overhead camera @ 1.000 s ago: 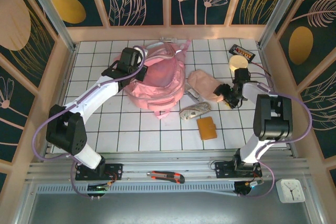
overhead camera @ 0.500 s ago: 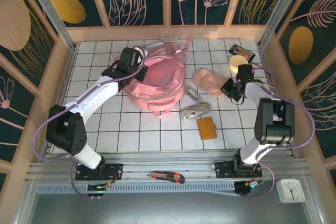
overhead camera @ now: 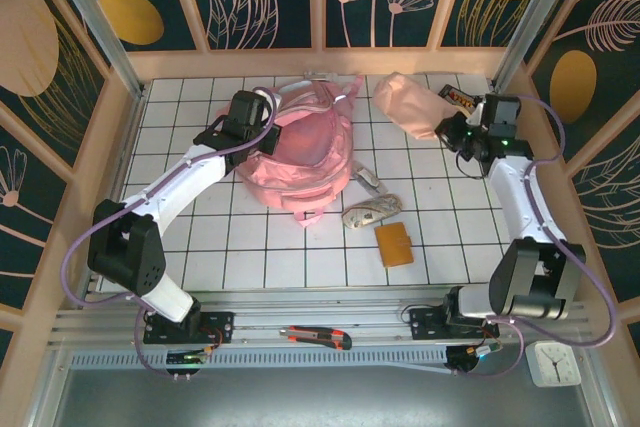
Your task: Pack the student bag
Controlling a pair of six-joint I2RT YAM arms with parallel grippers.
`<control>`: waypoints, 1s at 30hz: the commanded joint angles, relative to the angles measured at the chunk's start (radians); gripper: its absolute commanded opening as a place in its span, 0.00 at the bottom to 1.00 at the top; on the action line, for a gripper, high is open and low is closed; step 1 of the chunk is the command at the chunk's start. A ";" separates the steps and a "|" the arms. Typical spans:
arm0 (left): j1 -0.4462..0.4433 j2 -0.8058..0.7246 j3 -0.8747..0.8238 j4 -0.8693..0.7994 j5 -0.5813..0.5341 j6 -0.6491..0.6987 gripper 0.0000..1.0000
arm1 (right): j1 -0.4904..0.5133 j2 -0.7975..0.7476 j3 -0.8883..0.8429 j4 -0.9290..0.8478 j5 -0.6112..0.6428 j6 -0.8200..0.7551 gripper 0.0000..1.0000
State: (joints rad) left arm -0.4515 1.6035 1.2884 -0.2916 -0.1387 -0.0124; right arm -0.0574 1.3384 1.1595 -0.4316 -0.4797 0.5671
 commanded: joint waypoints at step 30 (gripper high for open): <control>0.004 -0.160 -0.099 0.196 0.082 -0.024 0.00 | 0.427 0.398 0.379 -0.313 -0.117 0.024 0.00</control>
State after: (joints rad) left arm -0.4496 1.5139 1.1946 -0.2497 -0.1360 -0.0345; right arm 0.3492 1.6974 1.4895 -0.7952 -0.5545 0.5610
